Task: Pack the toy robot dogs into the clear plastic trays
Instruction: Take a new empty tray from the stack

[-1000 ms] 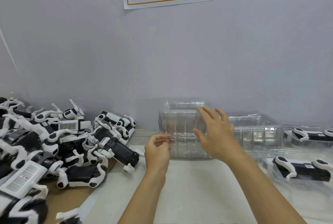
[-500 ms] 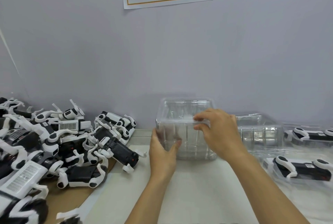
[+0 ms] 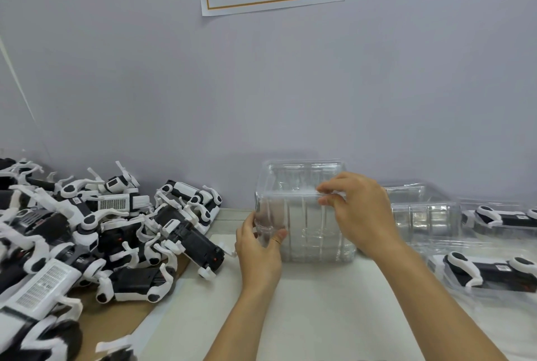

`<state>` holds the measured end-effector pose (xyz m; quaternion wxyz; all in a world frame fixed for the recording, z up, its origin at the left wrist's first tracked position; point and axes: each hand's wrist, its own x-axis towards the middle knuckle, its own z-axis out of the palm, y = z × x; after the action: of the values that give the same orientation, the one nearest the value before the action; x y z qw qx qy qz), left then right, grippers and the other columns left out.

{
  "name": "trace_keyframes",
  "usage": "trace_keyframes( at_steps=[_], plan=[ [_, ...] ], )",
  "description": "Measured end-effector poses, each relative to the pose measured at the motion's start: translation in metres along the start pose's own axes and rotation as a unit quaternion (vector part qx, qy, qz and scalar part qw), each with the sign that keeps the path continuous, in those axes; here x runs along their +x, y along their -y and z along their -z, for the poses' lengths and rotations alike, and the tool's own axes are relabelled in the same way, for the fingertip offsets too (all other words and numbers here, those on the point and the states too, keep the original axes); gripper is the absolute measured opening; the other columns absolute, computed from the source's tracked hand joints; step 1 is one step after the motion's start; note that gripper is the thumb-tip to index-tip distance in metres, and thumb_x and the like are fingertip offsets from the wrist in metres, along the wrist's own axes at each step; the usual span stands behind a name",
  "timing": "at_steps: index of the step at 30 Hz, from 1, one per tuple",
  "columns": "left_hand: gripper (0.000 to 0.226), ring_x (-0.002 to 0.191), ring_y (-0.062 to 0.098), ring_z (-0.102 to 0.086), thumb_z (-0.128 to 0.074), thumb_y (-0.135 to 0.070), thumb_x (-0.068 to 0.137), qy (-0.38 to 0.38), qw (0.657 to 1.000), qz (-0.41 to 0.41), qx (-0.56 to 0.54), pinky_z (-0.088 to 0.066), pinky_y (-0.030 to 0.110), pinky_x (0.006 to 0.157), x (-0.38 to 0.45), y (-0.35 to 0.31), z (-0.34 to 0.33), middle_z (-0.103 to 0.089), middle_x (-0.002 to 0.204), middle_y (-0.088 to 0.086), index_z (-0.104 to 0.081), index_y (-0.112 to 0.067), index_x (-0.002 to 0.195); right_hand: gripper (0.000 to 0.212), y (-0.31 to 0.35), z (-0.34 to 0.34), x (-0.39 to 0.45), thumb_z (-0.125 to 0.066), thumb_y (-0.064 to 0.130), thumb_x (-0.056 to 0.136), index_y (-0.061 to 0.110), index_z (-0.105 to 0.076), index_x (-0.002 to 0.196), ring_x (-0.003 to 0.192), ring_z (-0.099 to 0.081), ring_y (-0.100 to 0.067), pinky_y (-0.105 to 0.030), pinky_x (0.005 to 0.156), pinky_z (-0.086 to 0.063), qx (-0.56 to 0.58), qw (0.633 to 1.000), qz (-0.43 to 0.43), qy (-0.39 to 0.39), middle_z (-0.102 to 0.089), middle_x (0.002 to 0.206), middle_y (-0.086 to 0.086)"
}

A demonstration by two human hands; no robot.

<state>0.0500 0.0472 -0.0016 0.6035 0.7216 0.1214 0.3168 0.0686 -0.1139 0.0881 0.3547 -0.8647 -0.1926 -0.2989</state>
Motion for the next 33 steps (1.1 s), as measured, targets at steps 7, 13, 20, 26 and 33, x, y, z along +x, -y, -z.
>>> trace_keyframes(
  at_steps=[7, 13, 20, 26, 33],
  plan=[
    [0.052, 0.118, 0.012, -0.049, -0.078, -0.012, 0.085, 0.020, 0.996, 0.044, -0.080, -0.040, 0.022, 0.091, 0.000, 0.001, 0.001, -0.051, 0.128, -0.009, -0.048, -0.043, 0.115, 0.018, 0.000, -0.001, 0.000, -0.071, 0.006, 0.088, 0.022, -0.080, 0.091, 0.090, -0.064, -0.014, -0.048, 0.089, -0.048, 0.014, 1.000, 0.003, -0.010, -0.067, 0.086, 0.016],
    [0.079, 0.127, 0.016, -0.053, -0.073, -0.006, 0.089, 0.068, 0.985, 0.073, -0.142, -0.044, 0.026, 0.101, -0.002, -0.004, 0.005, -0.048, 0.139, -0.008, -0.034, -0.039, 0.149, 0.015, -0.001, -0.001, 0.001, -0.069, 0.015, 0.091, 0.026, -0.077, 0.098, 0.099, -0.062, -0.017, -0.045, 0.095, -0.041, -0.008, 1.000, 0.006, 0.002, -0.068, 0.095, 0.011],
    [0.066, 0.097, 0.004, -0.065, -0.071, 0.004, 0.086, 0.060, 0.984, 0.061, -0.158, -0.051, 0.011, 0.068, -0.004, -0.004, 0.006, -0.063, 0.120, -0.006, -0.046, -0.041, 0.128, 0.031, 0.022, -0.023, -0.016, -0.060, 0.060, 0.087, 0.040, -0.059, 0.110, 0.108, -0.053, -0.011, -0.049, 0.101, -0.013, -0.174, 0.983, 0.032, 0.049, -0.052, 0.107, 0.017],
    [0.063, 0.096, 0.009, -0.064, -0.065, 0.003, 0.089, 0.076, 0.979, 0.060, -0.178, -0.051, 0.019, 0.074, -0.006, -0.004, 0.005, -0.065, 0.122, 0.003, -0.044, -0.036, 0.133, 0.012, 0.019, -0.027, -0.017, -0.070, 0.038, 0.088, 0.035, -0.072, 0.099, 0.100, -0.063, -0.012, -0.040, 0.094, -0.020, -0.117, 0.991, 0.067, 0.004, -0.069, 0.099, 0.016],
    [0.063, 0.093, 0.000, -0.065, -0.069, 0.003, 0.087, 0.062, 0.984, 0.052, -0.160, -0.049, 0.014, 0.070, -0.007, 0.000, 0.004, -0.063, 0.114, -0.012, -0.046, -0.050, 0.113, 0.018, 0.019, -0.024, -0.013, -0.070, 0.014, 0.087, 0.031, -0.075, 0.087, 0.093, -0.058, -0.012, -0.033, 0.076, -0.015, -0.064, 0.996, 0.059, 0.005, -0.069, 0.086, 0.016]
  ],
)
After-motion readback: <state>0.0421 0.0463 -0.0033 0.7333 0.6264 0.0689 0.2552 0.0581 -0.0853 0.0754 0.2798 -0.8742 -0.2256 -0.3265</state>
